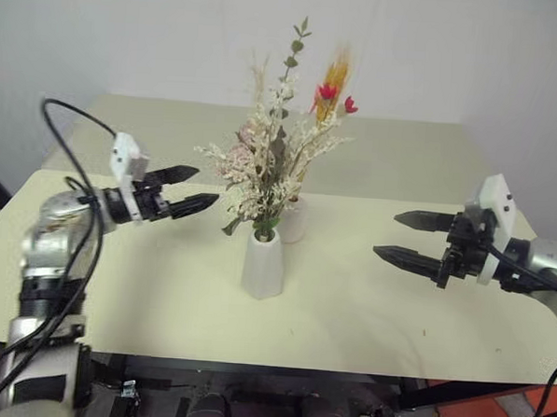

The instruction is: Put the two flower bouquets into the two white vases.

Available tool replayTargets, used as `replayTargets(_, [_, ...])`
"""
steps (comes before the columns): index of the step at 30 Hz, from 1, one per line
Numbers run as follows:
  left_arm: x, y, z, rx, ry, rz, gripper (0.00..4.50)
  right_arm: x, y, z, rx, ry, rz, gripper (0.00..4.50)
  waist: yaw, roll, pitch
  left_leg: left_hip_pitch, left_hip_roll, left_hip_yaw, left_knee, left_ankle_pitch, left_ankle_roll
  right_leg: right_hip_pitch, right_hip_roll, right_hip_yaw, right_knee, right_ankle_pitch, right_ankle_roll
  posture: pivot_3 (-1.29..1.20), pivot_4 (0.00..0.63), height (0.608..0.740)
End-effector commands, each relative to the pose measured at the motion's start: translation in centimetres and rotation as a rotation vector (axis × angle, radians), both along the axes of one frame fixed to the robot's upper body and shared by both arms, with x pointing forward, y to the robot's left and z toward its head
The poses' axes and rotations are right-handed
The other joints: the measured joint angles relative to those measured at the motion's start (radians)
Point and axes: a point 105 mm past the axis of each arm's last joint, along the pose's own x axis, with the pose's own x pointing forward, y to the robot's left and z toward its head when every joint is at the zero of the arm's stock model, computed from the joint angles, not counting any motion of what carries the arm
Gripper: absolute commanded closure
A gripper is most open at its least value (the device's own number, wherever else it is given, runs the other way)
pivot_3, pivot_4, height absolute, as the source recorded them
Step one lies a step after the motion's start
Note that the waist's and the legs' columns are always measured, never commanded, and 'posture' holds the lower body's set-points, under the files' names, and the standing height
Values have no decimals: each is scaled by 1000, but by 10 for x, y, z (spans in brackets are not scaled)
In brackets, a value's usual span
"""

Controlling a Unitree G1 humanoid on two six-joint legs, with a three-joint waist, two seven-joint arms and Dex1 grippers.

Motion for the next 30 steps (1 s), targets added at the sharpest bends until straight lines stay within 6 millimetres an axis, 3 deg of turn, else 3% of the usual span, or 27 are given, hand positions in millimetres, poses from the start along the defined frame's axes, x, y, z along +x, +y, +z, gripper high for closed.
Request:
replayTargets(1, [-27,3,13,31,-31,-56,20,0,-2,12,-10,-60,11,0,-2,0,0,0,0,0,0,0,0,0,0,0,0,0,0,0,150,740])
replayTargets(5, [-48,6,11,59,-7,-78,20,0,-5,12,-15,-55,16,0,-5,0,0,0,1,0,0,0,0,0,0,-1,0,-1,-1,0,150,740])
replayTargets(10, [-59,10,12,78,-8,-76,20,2,-7,14,-17,-52,19,0,-4,0,0,2,2,1,0,0,0,0,0,-1,1,-2,-3,0,150,740])
replayTargets(30, [-57,13,20,65,-42,-50,20,1,-20,19,-21,-57,-37,0,-4,0,0,2,2,1,-1,0,0,0,0,-1,1,-3,-5,0,150,740])
